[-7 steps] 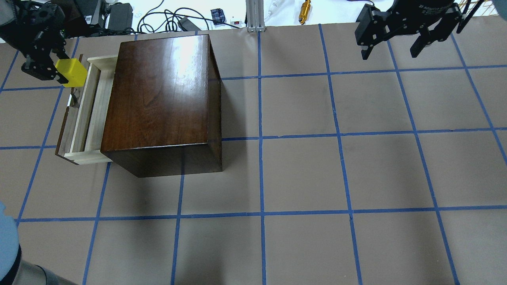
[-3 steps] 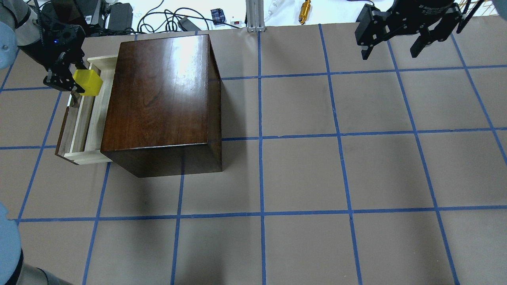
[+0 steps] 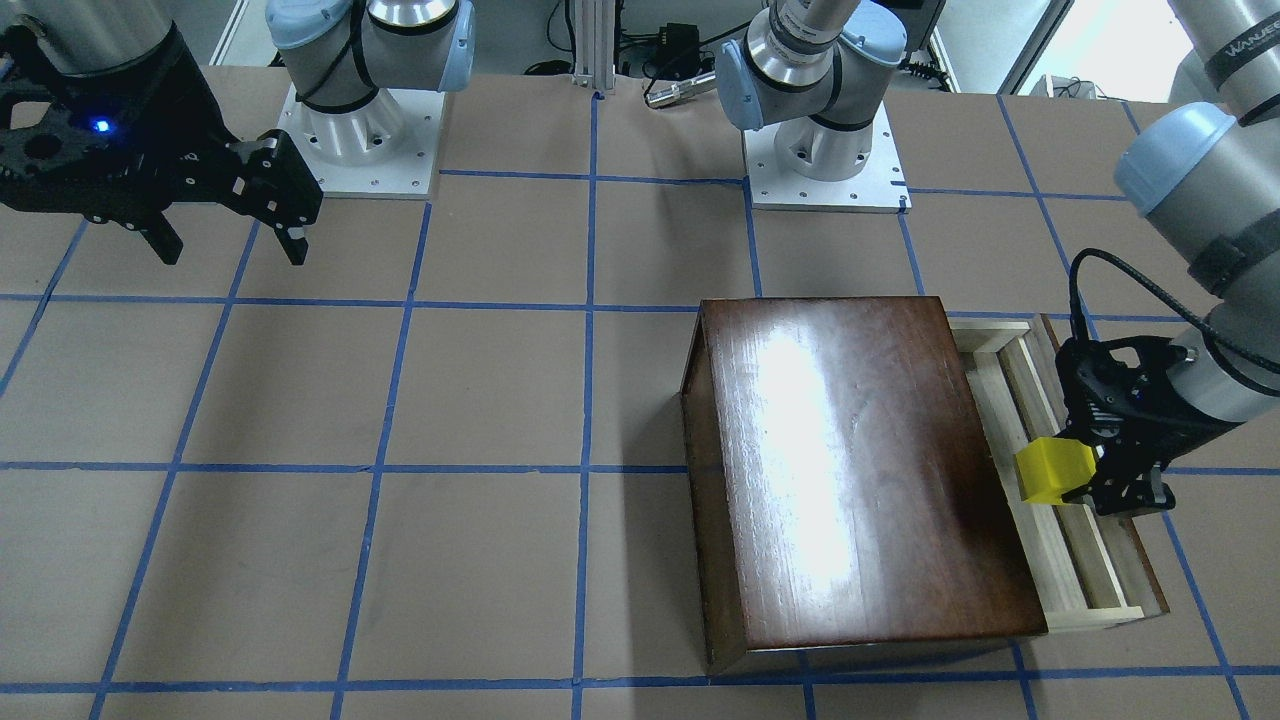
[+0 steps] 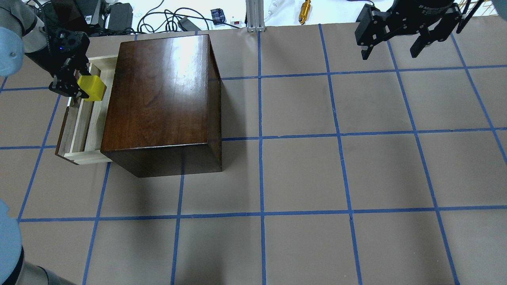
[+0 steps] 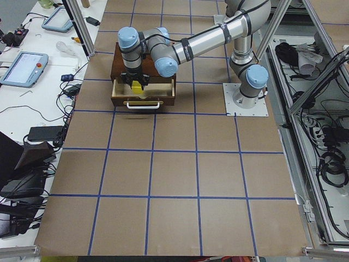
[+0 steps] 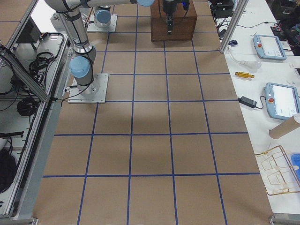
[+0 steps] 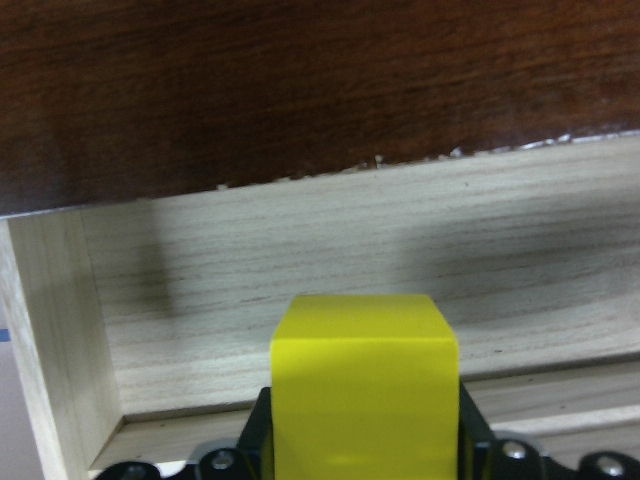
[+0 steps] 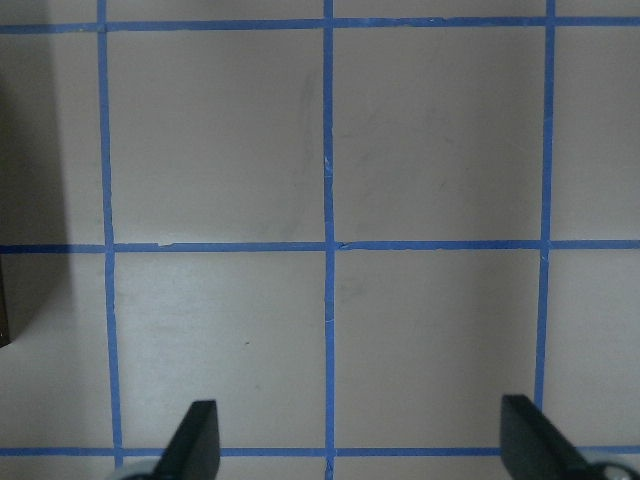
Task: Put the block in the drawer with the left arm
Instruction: 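Open the left gripper to drop the cube into the drawer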
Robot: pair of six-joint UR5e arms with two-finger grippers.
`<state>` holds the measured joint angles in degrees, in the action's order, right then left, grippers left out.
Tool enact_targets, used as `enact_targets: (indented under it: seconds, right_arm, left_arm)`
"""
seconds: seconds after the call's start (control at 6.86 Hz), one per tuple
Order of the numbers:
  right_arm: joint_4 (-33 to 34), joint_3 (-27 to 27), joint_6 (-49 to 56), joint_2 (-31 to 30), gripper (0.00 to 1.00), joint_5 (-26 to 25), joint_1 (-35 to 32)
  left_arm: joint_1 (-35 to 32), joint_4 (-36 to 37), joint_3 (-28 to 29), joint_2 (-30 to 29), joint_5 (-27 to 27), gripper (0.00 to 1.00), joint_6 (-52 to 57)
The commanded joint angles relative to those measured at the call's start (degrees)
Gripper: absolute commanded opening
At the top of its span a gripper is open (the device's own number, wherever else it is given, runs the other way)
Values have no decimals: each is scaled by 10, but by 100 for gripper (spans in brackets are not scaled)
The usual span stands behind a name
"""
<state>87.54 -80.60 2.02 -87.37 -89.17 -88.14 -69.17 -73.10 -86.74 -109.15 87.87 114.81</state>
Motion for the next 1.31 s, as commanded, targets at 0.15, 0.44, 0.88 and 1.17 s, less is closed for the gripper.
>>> enact_targets:
  seconds: [0.15, 0.44, 0.88, 1.17]
  right_arm:
    - [0, 0, 0, 0, 100, 1, 1]
    - [0, 0, 0, -1, 100, 1, 1]
    - [0, 0, 0, 0, 100, 1, 0]
    - [0, 0, 0, 0, 100, 1, 0]
  left_arm:
    - [0, 35, -16, -6, -7, 92, -6]
    - [0, 35, -13, 2, -7, 92, -6]
    - [-10, -47, 15, 63, -5, 91, -108]
    - [-54, -146, 65, 114, 0, 91, -285]
